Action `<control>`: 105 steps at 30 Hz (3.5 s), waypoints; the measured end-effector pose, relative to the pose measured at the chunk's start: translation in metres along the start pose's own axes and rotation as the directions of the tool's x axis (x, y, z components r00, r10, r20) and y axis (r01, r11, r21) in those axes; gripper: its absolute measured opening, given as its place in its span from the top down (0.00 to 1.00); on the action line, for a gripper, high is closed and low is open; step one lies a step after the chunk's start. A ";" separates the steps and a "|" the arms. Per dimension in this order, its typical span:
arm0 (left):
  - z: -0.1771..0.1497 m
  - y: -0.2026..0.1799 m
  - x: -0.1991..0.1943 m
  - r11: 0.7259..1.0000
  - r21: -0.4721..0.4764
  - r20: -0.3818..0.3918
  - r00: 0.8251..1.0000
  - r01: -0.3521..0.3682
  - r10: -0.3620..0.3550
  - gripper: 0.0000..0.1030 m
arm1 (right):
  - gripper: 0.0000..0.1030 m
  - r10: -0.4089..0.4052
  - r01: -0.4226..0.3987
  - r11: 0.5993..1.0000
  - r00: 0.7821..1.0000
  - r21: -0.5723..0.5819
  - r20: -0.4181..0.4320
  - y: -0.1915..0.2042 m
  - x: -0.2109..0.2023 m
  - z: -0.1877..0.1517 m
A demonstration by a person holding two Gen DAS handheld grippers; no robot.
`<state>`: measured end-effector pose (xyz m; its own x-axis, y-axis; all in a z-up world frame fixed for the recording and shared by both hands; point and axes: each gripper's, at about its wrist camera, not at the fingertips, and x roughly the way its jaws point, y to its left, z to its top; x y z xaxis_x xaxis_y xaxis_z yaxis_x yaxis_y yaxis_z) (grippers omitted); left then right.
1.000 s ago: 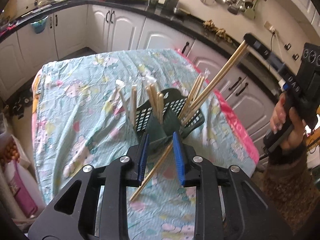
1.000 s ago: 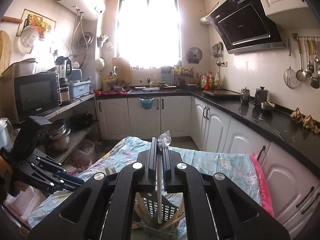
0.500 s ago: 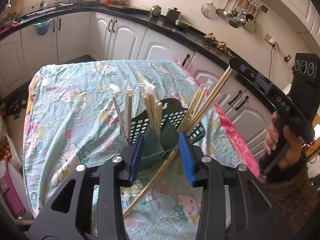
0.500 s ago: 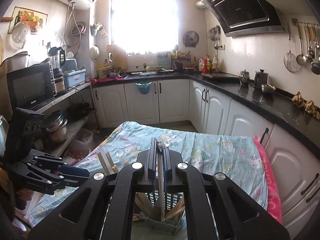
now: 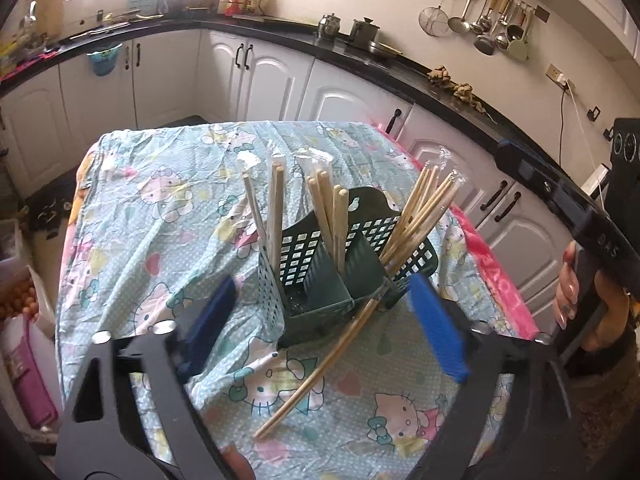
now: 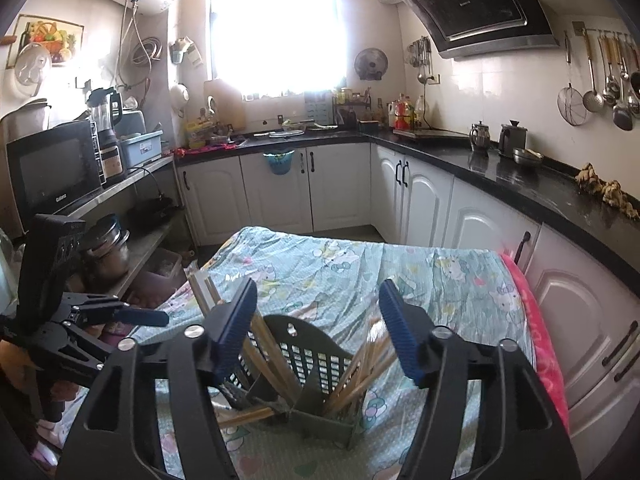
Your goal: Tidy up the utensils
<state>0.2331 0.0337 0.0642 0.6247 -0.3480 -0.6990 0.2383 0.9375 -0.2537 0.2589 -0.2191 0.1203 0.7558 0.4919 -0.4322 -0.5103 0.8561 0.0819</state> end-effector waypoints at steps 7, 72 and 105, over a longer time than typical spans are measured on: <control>-0.007 0.007 -0.004 0.999 -0.032 0.010 0.999 -0.032 0.033 0.11 | 0.24 -0.007 0.007 1.000 1.000 0.007 -0.009 0.000 -0.008 -0.012; -0.129 -0.023 -0.050 0.973 -0.097 0.200 0.954 -0.209 0.225 0.10 | 0.06 -0.069 0.067 0.997 0.994 -0.025 -0.086 0.050 -0.060 -0.152; -0.186 -0.035 -0.057 0.946 -0.179 0.409 0.854 -0.270 0.321 0.10 | 0.06 -0.194 0.192 0.981 0.964 0.031 0.183 0.058 -0.096 -0.195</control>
<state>0.0509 0.0221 -0.0109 0.9142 0.0007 -0.4052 -0.0765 0.9823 -0.1710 0.0770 -0.2480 -0.0087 0.9027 0.3366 -0.2681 -0.3426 0.9391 0.0255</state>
